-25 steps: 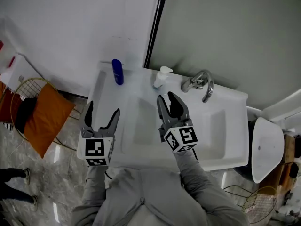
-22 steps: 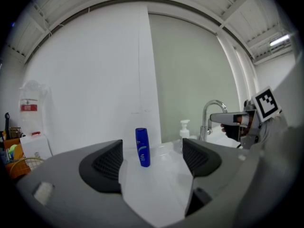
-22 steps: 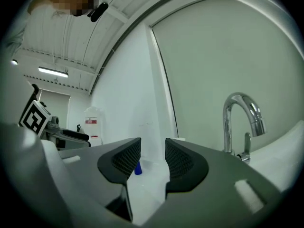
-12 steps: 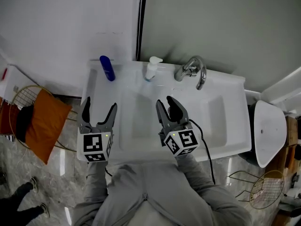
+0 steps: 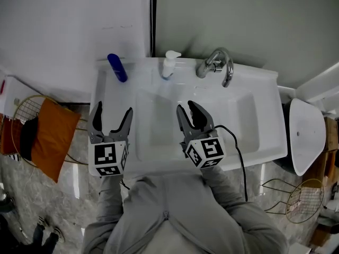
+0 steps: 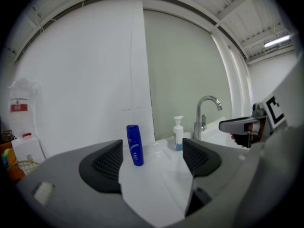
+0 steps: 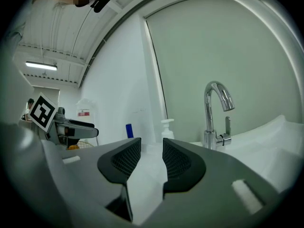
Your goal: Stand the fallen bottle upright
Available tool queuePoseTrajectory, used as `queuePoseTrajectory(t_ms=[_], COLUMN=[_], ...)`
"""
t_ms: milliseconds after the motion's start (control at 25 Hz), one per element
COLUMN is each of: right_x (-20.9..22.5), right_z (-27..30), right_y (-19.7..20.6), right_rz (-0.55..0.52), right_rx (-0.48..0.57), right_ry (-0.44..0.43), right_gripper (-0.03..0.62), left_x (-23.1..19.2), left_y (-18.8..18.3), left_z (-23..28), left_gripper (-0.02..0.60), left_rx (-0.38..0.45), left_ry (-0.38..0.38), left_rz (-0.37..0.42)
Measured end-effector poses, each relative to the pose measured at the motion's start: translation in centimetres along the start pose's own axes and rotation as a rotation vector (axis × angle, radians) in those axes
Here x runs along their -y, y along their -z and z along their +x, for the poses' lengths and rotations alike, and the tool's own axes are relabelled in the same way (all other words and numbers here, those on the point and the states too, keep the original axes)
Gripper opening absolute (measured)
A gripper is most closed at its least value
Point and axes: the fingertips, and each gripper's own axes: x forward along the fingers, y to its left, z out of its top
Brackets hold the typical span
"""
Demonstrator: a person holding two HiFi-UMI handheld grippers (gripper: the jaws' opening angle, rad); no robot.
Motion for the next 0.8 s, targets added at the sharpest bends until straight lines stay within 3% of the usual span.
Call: queuePoseTrajectory(t_ms=[800], right_x=[0.4], right_z=[1.1], right_y=[1.9], right_rz=[-0.022], right_rx=[-0.065], right_ry=[0.019], right_gripper=[0.138], left_x=[-0.1], left_y=[0.7], left_z=[0.5], left_gripper=[0.420], left_rx=[-0.014], left_ry=[-0.005], left_rz=[-0.012])
